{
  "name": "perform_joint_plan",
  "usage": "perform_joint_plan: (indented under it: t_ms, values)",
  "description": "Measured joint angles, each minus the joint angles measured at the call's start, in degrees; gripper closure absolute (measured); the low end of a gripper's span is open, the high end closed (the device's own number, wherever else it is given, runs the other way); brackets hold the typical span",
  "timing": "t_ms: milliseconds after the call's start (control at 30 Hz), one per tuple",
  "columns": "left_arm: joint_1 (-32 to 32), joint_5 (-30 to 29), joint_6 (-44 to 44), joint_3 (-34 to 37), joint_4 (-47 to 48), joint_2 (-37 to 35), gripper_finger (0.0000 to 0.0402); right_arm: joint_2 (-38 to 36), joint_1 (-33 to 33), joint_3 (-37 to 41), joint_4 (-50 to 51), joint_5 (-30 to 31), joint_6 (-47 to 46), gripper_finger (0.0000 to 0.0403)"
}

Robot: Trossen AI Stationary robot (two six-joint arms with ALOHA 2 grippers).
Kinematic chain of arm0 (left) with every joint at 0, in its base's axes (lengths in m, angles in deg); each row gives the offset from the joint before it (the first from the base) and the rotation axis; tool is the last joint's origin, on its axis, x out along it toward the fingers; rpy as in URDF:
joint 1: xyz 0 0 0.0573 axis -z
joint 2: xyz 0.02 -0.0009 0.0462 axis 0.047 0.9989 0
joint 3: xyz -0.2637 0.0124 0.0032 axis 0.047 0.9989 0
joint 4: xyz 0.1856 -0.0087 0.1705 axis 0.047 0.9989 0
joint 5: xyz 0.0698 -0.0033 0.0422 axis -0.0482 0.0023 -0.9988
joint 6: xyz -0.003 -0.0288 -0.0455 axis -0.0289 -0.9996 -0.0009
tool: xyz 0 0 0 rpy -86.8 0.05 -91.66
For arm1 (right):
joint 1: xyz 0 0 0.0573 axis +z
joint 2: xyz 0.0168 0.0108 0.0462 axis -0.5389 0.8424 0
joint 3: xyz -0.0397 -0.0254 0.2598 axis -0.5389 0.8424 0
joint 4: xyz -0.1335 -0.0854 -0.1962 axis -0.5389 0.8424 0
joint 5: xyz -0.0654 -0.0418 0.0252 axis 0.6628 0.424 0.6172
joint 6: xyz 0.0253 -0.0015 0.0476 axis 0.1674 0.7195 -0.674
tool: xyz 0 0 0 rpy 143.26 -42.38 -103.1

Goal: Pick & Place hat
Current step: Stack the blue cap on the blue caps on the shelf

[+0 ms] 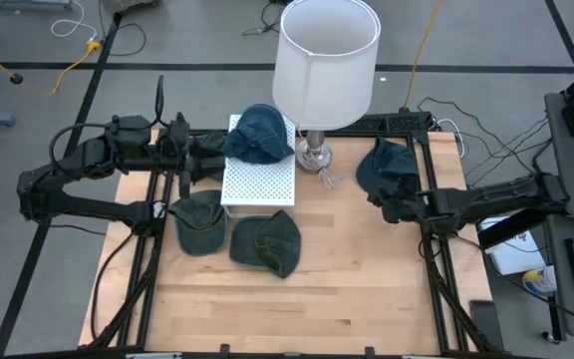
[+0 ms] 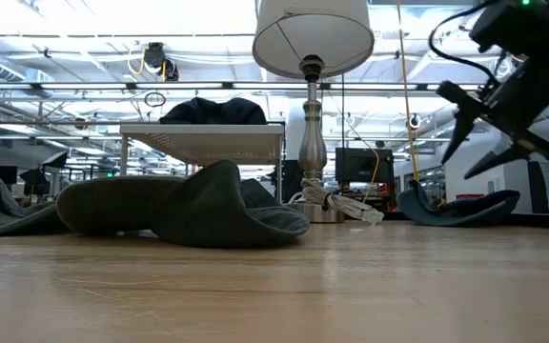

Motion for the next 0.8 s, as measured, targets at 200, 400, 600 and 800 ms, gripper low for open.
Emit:
perform_joint_plan:
  t_ms: [200, 400, 600, 800]
  values:
    - [0.0, 2.39, -3.08, 0.0, 0.05, 0.0, 0.0144, -6.25, -0.48, 4.39, 0.98, 3.06, -4.04, 0.0234]
    - [0.0, 2.36, -4.72, 0.0, 0.04, 0.0, 0.0128, -8.37, -2.26, 7.96, 1.61, -0.34, -7.76, 0.0234]
    - [0.0, 2.34, -4.32, 0.0, 0.03, -0.04, 0.0128, -8.08, -5.12, 8.53, 5.67, -1.38, -9.53, 0.0234]
    - [0.0, 2.82, -2.5, 0.0, 0.12, -0.11, 0.0128, -6.8, -9.96, 8.53, 8.91, 0.06, -9.79, 0.0234]
